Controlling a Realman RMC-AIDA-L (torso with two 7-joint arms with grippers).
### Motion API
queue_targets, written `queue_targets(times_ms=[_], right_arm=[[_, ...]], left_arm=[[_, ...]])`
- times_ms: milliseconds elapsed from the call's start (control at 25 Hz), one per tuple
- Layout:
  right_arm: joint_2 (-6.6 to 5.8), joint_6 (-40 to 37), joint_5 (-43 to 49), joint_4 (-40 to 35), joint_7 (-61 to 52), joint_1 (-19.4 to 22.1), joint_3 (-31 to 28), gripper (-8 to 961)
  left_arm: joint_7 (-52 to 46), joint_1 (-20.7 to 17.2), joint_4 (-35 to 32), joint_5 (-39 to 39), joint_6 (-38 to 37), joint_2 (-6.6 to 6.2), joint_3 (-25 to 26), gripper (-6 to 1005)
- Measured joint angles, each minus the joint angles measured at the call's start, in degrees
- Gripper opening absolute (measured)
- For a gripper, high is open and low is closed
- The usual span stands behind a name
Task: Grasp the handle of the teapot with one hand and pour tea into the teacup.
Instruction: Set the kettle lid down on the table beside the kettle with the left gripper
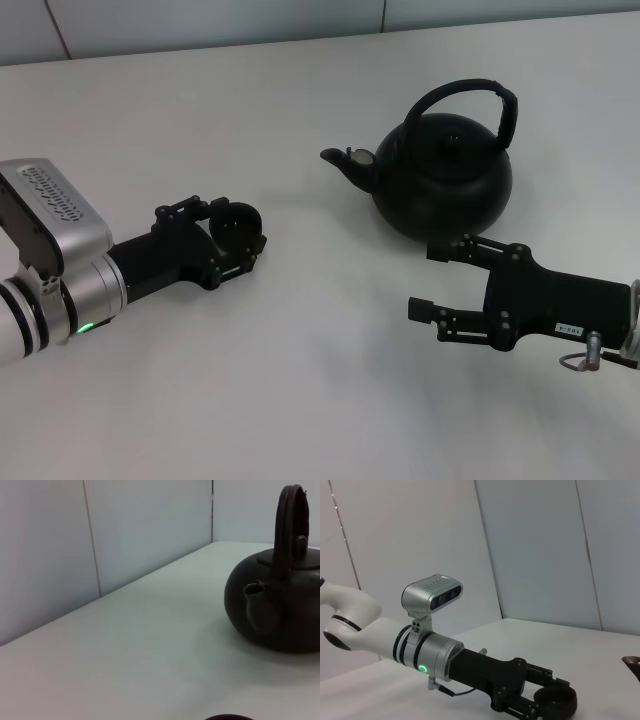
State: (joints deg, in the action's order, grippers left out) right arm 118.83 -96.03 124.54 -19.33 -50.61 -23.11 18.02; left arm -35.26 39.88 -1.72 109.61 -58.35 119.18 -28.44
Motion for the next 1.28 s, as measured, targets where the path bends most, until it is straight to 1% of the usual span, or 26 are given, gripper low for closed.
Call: queue_targets(times_ms=[720, 1280], right_arm=[[0.00, 0.1, 0.0, 0.0, -0.1, 0.0, 0.1, 825], [0.00, 0.1, 0.0, 0.0, -0.1, 0.0, 0.2, 826]], left_arm=[[0.0, 0.1, 0.4, -0.1, 1.6, 0.00, 0.5, 786], [0.4, 0.1, 1.4, 0.1, 1.4, 0.01, 0.9, 801]])
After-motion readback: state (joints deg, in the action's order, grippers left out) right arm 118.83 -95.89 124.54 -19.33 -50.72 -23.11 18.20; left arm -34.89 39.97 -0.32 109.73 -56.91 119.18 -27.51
